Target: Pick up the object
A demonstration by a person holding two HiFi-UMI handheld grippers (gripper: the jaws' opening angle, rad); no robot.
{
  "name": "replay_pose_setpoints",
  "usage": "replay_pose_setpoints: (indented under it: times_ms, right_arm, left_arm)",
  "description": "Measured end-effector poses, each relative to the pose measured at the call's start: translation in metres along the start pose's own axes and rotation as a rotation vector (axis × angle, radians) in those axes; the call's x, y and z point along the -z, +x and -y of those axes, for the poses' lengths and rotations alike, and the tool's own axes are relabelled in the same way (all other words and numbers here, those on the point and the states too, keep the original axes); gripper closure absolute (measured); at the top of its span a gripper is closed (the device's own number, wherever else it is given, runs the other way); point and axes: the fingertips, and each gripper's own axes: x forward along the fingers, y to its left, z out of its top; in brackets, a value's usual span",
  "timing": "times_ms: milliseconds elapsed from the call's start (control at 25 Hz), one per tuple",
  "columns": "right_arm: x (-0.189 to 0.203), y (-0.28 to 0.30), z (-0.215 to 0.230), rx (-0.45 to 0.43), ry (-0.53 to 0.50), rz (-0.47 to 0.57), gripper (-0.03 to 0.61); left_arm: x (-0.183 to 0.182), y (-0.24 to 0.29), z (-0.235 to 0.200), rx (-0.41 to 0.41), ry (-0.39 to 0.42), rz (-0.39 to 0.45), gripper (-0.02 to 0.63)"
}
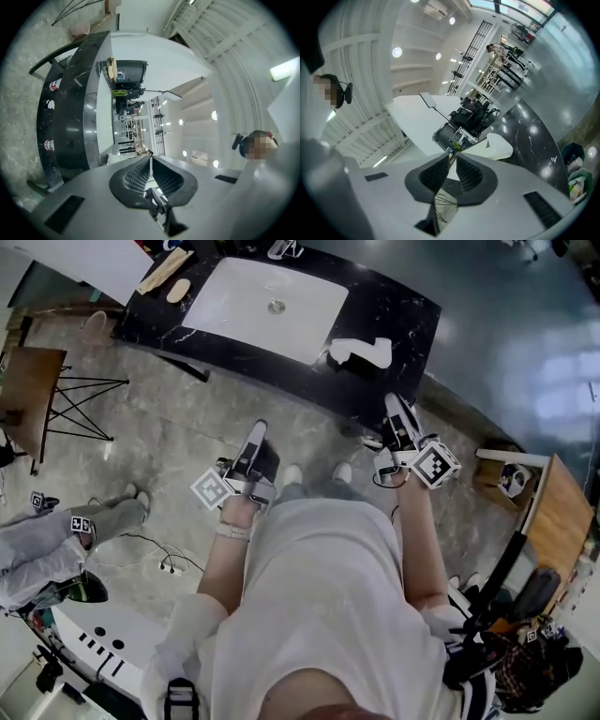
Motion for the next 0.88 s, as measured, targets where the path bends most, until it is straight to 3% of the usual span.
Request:
replay_pose_setpoints:
  times_ms: [160,400,520,680,880]
  right_arm:
    - [-0.007,0.02,0.006,-0.004,-0.069,-0.047,0.538]
    - [-0.013,0.053,0.009,0.009,-0.298,-0.145,0.391]
    - [-0.018,0.066,0.012,0.031,-0.459,-0.191,0.373]
    - [-0.016,0.083,0.019,0.066,-0.747,-0.288,0.357]
    - [0.001,0.104,0.029,0.037,-1.008,-0.471,0.342]
  left_arm:
    - [-0.005,-0.011,0.006,-0.011,0.015,0.067,0.606]
    - [-0.012,-0.033,0.013,-0.04,0.052,0.16,0.606]
    - [-0.017,-0.042,0.018,-0.047,0.07,0.201,0.606]
    - [-0.022,-0.054,0.019,-0.063,0.089,0.257,0.606]
    - [-0.023,-0.066,0.02,-0.074,0.086,0.326,0.606]
